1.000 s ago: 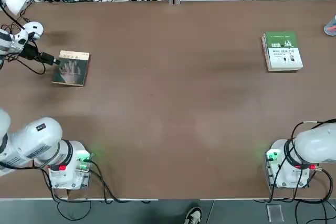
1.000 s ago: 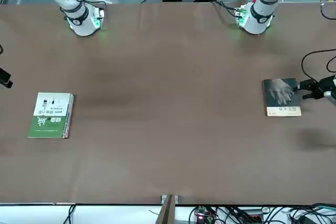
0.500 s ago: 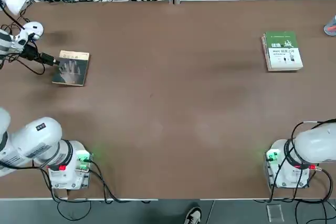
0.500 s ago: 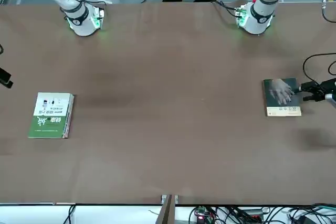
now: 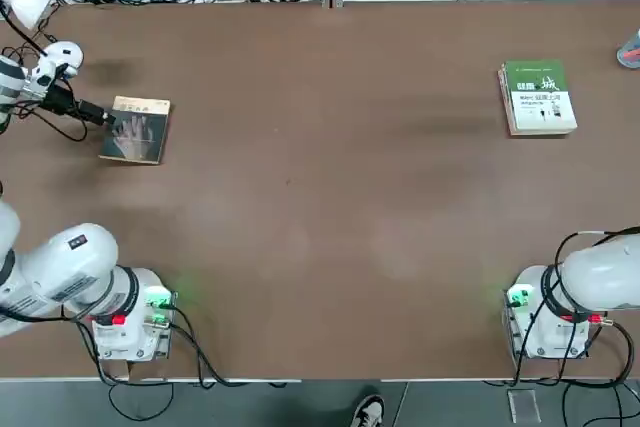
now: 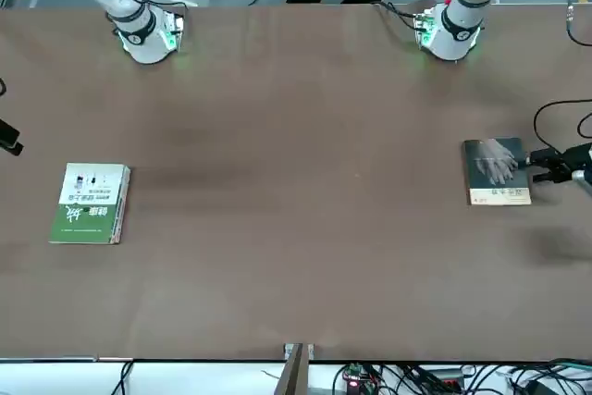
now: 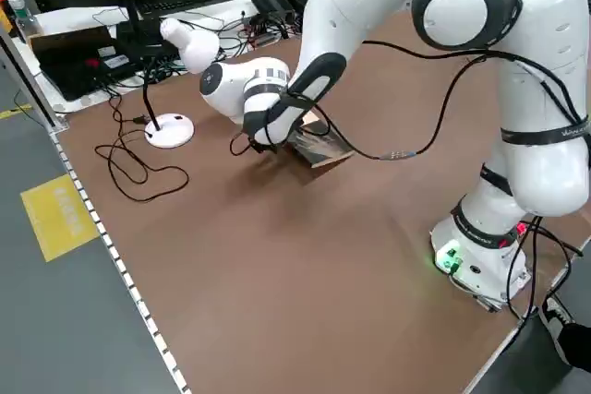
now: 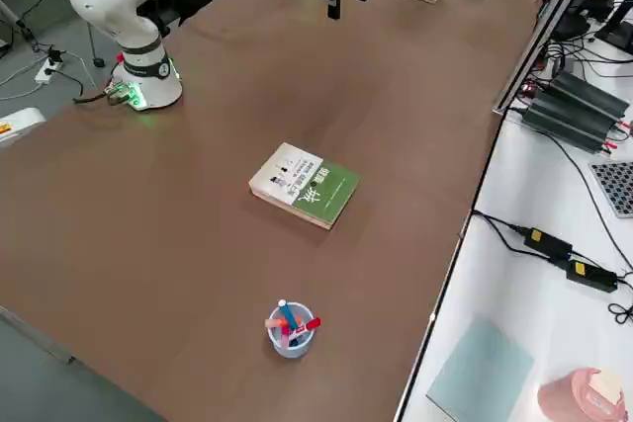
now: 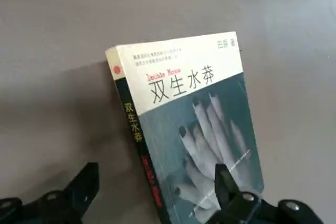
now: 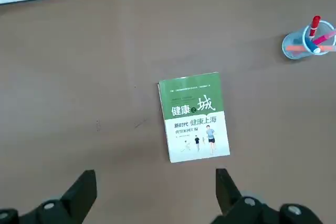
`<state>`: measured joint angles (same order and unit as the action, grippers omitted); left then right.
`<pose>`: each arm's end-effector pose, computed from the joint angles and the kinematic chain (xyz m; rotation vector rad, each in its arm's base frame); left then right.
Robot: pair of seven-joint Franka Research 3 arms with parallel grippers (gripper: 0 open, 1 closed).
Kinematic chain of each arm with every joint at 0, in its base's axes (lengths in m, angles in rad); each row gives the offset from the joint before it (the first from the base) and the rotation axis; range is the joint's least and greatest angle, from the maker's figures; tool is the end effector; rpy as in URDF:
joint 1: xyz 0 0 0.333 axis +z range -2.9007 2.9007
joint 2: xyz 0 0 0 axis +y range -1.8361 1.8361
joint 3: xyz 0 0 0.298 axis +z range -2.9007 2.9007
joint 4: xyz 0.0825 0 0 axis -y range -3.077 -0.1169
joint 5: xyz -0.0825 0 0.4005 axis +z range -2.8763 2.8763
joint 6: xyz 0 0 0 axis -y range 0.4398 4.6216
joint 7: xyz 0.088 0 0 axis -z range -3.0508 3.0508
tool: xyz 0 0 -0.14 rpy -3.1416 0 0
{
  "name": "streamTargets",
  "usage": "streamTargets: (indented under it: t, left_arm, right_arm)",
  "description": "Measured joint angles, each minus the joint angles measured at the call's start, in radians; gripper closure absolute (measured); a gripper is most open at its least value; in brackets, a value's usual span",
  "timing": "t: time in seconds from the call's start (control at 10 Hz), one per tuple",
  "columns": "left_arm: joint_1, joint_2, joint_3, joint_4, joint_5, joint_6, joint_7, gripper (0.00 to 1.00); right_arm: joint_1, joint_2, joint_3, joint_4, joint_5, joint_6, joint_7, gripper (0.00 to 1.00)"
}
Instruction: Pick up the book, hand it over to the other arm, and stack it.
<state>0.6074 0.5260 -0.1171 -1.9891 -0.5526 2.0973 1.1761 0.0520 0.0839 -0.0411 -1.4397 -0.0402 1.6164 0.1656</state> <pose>0.5121 0.2233 0.1207 2.4923 -0.3720 0.0951 0.6039 0.0021 0.5933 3.0935 -0.2393 0.1496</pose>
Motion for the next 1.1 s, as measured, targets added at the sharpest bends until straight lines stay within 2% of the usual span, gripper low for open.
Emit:
streamTargets:
  t: [1.1]
  left_arm:
    - [0.0,0.022,-0.011,0.025,0.0,-0.011,-0.002,0.07]
  right_arm:
    - [0.002,0.001,0.007,-0.013,0.007,-0.001,0.0,0.0]
